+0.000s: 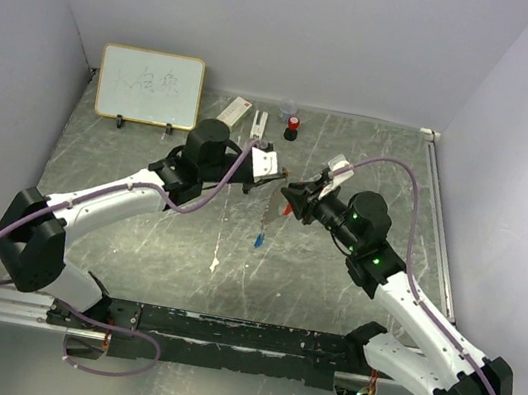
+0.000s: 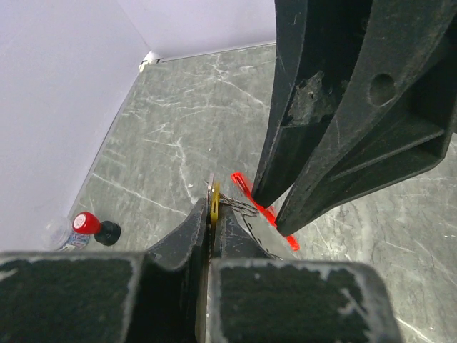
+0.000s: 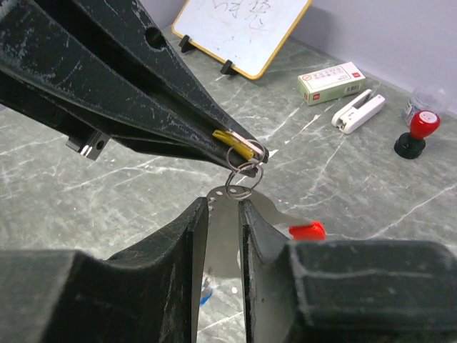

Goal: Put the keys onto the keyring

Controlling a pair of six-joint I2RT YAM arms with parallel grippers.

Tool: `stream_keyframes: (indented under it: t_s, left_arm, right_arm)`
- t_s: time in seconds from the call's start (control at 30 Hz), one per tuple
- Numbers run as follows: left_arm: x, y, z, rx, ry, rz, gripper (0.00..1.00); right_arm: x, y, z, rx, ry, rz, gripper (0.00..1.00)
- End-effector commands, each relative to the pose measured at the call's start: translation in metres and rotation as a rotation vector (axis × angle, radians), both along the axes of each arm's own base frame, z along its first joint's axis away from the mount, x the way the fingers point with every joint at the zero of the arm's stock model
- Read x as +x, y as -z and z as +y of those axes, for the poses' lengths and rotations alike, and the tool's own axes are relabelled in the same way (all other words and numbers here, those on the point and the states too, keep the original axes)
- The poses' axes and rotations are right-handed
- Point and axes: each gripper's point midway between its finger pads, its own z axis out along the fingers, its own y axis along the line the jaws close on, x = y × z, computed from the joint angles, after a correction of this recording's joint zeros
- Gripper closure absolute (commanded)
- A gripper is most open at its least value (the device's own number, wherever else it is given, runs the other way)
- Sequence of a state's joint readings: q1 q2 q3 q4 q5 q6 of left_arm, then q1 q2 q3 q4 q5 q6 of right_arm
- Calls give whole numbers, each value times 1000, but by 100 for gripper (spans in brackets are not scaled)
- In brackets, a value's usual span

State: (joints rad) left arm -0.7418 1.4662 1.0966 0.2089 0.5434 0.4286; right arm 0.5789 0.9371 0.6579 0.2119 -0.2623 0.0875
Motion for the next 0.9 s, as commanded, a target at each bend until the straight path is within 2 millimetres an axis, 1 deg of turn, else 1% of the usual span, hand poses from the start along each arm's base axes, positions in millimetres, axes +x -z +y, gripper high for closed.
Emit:
stream_keyframes:
  t_s: [0.0, 0.33, 0.53, 0.7, 0.87]
  left_arm:
    - [3, -15, -3, -29, -31, -24, 93]
    - [4, -9, -8, -3, -46, -22, 93]
    - [3, -9, -10, 3, -48, -26, 93]
    - [4, -13, -11, 2, -54, -35, 93]
    - [4, -16, -13, -4, -53, -36, 93]
  right_arm:
    - [5, -25, 3, 48, 6, -56, 77]
    - [7, -29, 5, 53, 4, -62, 83]
    - [11, -24, 7, 44, 3, -47, 87]
    - [11, -22, 8, 43, 3, -34, 88]
    - [10, -22, 8, 54, 4, -30, 85]
